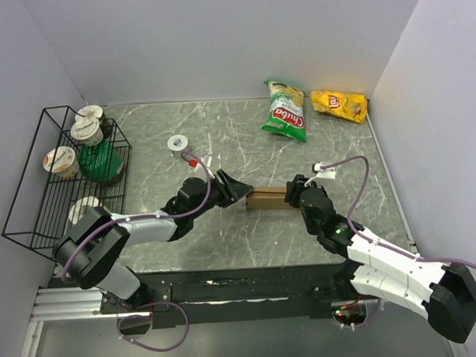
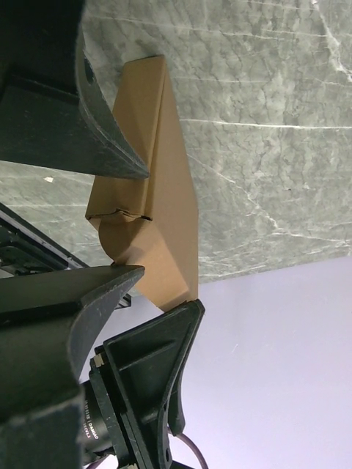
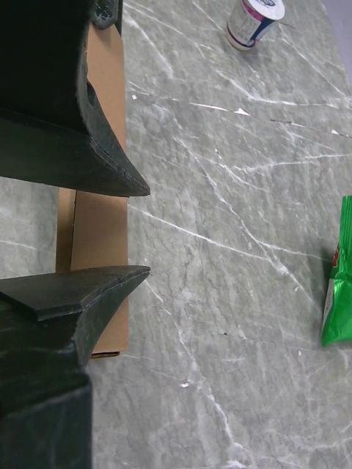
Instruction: Fold the paper box
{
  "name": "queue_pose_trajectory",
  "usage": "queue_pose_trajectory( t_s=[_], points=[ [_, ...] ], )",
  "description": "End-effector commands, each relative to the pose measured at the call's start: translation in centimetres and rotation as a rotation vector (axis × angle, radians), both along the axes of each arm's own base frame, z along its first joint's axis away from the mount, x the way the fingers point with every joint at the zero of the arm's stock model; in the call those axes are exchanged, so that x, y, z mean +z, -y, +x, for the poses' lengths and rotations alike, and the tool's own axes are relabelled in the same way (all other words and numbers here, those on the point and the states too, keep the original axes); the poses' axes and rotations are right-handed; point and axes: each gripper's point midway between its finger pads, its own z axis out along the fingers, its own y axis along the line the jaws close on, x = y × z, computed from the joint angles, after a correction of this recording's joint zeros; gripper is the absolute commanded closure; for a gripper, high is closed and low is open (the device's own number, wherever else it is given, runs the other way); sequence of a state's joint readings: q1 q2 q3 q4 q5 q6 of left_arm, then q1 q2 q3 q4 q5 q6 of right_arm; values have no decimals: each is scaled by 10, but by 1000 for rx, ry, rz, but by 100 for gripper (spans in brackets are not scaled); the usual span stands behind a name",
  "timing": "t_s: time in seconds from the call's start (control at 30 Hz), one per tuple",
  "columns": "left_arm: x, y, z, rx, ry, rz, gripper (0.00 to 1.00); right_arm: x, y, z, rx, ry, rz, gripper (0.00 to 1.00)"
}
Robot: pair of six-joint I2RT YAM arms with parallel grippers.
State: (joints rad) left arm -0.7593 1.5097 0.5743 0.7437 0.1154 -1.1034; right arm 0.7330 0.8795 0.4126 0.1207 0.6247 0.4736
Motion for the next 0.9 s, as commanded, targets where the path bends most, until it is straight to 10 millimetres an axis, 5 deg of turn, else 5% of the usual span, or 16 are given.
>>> queue_pose_trajectory(
  t_s=[0.0, 0.87],
  points=[
    [-43, -11, -13, -8, -80, 118, 75, -53, 15, -21, 15, -177, -141, 50],
    [-83, -22, -16, 3, -95, 203, 93, -55, 14, -21, 9, -176, -125, 50]
  ],
)
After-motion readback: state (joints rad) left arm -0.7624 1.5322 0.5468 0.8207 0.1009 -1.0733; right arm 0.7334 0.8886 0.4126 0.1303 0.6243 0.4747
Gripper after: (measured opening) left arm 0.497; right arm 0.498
